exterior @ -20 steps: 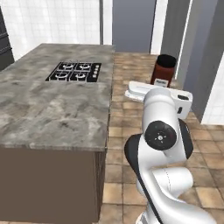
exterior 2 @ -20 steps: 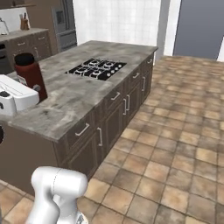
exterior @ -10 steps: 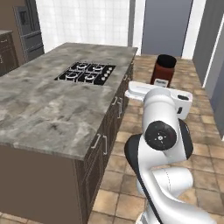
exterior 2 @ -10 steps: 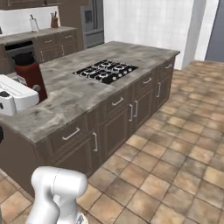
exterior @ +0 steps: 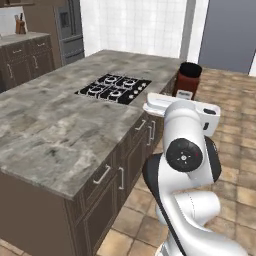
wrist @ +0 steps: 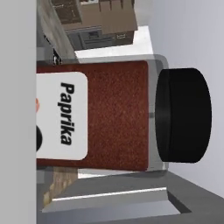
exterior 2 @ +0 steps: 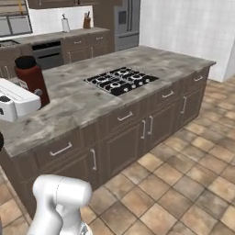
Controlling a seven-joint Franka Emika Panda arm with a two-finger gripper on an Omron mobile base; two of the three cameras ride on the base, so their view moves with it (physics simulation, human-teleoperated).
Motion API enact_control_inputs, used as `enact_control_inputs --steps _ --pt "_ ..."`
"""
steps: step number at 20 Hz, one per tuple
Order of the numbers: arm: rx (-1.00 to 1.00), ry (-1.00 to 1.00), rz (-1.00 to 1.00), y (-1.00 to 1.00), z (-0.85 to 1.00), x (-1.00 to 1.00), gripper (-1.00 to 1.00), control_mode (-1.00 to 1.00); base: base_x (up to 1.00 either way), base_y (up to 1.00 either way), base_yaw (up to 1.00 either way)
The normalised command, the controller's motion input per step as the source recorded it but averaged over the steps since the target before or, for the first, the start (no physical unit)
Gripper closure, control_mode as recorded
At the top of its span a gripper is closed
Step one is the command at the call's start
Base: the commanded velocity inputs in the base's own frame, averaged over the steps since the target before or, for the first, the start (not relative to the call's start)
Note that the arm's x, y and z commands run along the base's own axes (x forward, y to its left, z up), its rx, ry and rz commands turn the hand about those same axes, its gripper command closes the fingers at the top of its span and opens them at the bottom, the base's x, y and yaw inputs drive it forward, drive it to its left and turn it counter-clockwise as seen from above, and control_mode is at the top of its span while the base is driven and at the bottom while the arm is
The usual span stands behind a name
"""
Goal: Collect the paprika, ketchup, and shaker from the cabinet and place them next to the stove.
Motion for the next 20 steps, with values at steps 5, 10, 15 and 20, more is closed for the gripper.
enact_control_inputs --steps 5,10,15,20 --pt "0.00 0.00 0.00 0.00 0.00 0.00 1.00 1.00 0.48 -0.71 0.37" --pt "0.00 0.00 0.00 0.00 0.00 0.00 1.00 1.00 0.48 -0.72 0.37" --pt "0.00 0.00 0.00 0.00 0.00 0.00 1.00 1.00 0.47 -0.74 0.36" --pt "0.00 0.00 0.00 0.00 0.00 0.00 1.00 1.00 0.37 -0.78 0.36"
